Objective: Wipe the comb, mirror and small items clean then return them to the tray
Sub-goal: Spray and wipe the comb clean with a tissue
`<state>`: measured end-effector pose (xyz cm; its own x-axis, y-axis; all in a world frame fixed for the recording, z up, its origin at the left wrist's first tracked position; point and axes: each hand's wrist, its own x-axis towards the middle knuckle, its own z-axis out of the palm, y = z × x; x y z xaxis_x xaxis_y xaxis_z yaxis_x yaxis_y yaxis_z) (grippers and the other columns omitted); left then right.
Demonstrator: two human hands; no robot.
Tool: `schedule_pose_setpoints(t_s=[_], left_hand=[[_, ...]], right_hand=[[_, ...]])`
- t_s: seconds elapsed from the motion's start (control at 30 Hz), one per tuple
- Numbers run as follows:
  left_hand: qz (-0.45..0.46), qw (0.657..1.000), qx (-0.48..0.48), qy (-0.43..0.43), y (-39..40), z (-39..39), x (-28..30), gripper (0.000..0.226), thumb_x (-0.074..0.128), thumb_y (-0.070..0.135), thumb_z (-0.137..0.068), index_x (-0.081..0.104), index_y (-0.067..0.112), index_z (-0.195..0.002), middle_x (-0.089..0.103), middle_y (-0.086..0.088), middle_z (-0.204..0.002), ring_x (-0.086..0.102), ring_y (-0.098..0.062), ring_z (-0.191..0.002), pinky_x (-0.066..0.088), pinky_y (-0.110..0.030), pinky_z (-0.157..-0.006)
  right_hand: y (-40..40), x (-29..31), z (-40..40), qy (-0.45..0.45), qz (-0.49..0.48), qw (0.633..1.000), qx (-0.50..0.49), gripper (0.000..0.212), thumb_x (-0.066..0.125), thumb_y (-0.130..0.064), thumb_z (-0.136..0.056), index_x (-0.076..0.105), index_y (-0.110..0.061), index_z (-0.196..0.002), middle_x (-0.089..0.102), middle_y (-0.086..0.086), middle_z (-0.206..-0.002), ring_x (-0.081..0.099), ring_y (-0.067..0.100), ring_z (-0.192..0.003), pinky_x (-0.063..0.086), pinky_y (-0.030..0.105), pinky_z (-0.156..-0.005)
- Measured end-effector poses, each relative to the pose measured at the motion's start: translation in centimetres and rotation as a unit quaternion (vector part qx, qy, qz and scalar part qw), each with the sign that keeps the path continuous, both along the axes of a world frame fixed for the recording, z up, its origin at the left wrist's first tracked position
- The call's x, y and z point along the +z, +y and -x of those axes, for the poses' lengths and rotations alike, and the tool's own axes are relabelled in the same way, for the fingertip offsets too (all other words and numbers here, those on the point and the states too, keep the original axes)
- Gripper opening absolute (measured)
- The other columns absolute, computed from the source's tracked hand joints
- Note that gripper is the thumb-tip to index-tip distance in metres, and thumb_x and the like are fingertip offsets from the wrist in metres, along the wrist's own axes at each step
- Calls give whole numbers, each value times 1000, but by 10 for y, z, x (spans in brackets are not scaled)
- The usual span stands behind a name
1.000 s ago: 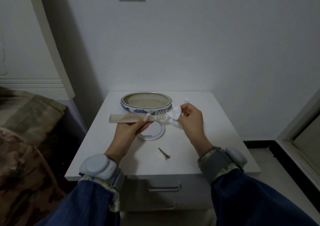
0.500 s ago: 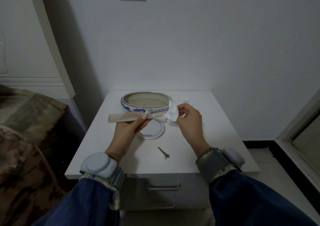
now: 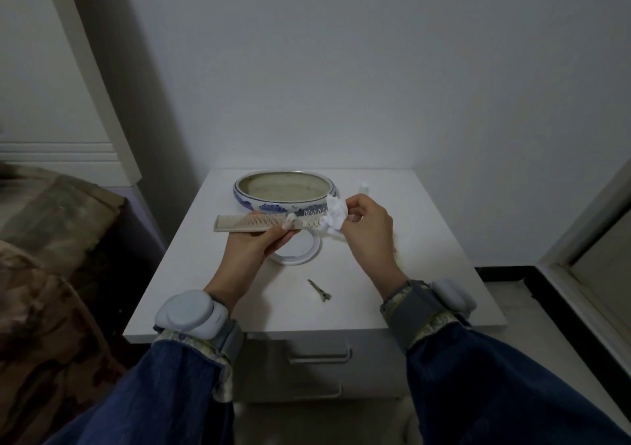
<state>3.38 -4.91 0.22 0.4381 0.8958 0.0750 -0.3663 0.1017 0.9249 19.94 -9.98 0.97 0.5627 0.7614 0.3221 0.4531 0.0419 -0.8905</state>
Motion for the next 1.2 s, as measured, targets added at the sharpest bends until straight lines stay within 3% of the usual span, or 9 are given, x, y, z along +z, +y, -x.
schedule_pose_setpoints(t_s=[0.13, 0.27, 0.4, 0.5, 0.67, 0.83, 1.0, 1.2], left_hand=[[-6, 1000, 1, 5, -1, -1, 2, 26, 65, 11, -76, 65, 4, -101, 72, -12, -101, 68, -26, -98, 56, -23, -81], [-4, 1000, 6, 2, -1, -1, 3, 24, 65, 13, -75, 66, 6, -98, 73, -10, -97, 69, -25, -96, 55, -20, -76], [1, 1000, 18, 10, 0, 1, 1, 18, 63, 7, -82, 66, 4, -100, 72, -12, -100, 68, -26, -97, 56, -23, -79], [-1, 1000, 19, 4, 0, 0, 2, 20, 65, 11, -77, 67, 5, -96, 72, -13, -99, 68, -26, -97, 56, -25, -81], [3, 999, 33, 0, 0, -1, 0, 13, 63, 5, -82, 69, 5, -94, 73, -13, -97, 68, -25, -96, 55, -21, -79], [1, 1000, 19, 4, 1, 0, 0, 19, 62, 3, -84, 63, -1, -103, 69, -19, -106, 66, -29, -103, 55, -24, -84], [-12, 1000, 0, 23, -5, -2, 3, 19, 64, 4, -82, 61, 2, -100, 71, -16, -103, 67, -28, -99, 55, -25, -82], [-20, 999, 11, 25, -6, -3, 4, 14, 62, 1, -83, 67, 5, -95, 73, -14, -97, 69, -25, -93, 56, -22, -76]], right_hand=[[-1, 3, -2, 68, -2, 997, 19, 13, 69, -20, -82, 60, -18, -73, 63, -7, -70, 58, 6, -67, 57, 36, -71], [-1, 8, -3, 147, -23, 988, 33, 16, 69, -2, -78, 59, -14, -74, 63, -4, -69, 57, 1, -61, 49, 20, -58], [-2, 17, -10, 228, -72, 971, 19, 15, 66, 5, -77, 60, -9, -76, 63, 3, -70, 55, 4, -59, 43, 13, -52], [-4, 17, -12, 179, -74, 981, 29, 14, 70, 3, -75, 61, -7, -79, 61, 0, -67, 50, -5, -52, 42, 13, -52], [-2, 7, -2, 56, -42, 996, 61, 29, 74, -4, -74, 57, -25, -66, 56, -11, -63, 46, -4, -53, 37, 11, -52], [-2, 2, 4, 25, -25, 999, 28, 7, 71, -7, -76, 65, -10, -78, 58, -15, -64, 53, -12, -57, 37, 4, -54], [3, -4, 2, -26, -1, 998, -50, 10, 72, -21, -77, 67, -18, -85, 64, 4, -88, 57, 10, -76, 35, 11, -58], [-1, 1, 2, -43, 3, 999, 9, 6, 72, -18, -78, 67, -19, -81, 59, 1, -83, 51, -3, -69, 35, 0, -61]])
